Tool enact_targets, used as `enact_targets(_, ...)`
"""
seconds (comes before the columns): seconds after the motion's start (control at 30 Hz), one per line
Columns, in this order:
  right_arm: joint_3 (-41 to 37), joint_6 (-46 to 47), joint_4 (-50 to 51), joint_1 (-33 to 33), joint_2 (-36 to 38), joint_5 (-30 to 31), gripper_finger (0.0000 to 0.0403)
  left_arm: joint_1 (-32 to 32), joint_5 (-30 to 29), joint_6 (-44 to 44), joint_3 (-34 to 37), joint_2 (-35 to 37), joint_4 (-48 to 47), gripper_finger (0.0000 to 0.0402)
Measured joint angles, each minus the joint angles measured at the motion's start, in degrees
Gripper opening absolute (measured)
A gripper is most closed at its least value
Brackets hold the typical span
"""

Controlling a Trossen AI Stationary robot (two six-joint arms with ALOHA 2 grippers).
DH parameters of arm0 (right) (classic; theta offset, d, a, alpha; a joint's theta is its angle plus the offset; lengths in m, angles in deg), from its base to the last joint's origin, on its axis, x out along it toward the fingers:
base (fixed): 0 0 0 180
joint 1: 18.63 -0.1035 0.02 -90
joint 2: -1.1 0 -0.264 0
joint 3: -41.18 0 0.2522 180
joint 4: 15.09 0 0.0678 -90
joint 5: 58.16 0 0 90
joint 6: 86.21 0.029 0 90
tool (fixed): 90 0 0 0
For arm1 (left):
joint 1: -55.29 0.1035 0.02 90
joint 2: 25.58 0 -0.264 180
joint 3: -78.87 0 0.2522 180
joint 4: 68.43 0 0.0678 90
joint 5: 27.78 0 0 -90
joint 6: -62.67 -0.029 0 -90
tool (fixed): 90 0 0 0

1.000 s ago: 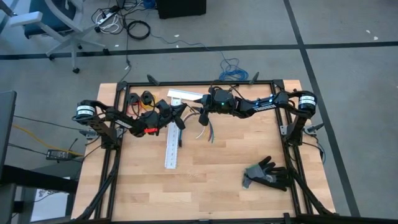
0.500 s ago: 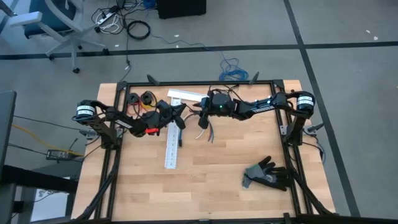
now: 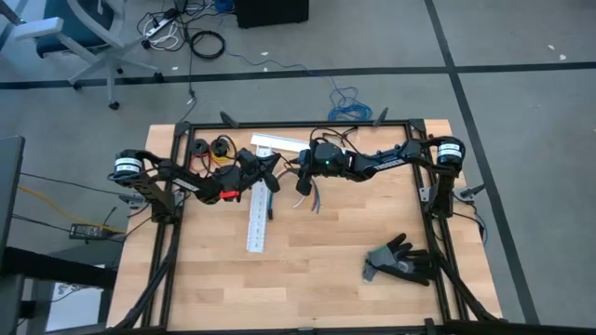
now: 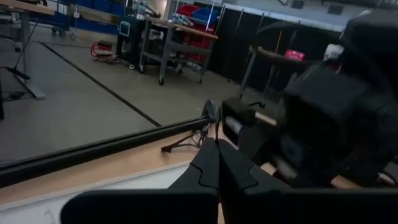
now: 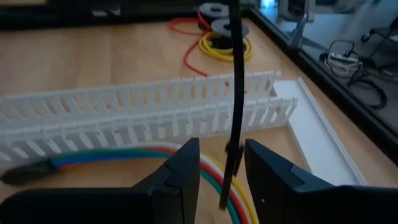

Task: Ziptie cables
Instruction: Wrap the black zip tie on the cables

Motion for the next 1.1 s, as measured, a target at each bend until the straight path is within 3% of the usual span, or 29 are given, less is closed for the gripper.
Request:
enact_targets(0.53, 0.00, -0.61, -0.65, 0.63, 0.20, 0.11, 0.0106, -0.01, 0.00, 1.59, 0.00, 0.00, -0.31, 0.0000)
enact_targets(0.9, 0.00, -2.21, -0.50, 0.63, 0.20, -0.42, 0.0009, -0.02, 0.02, 1.77, 0.00, 0.00, -0.05, 0.0000)
enact_targets(1.1, 0.02, -2.91, 1.09, 0.63, 0.24, -0.68, 0.0003, -0.02, 0.04, 1.75, 0.02, -0.02, 0.95, 0.0000)
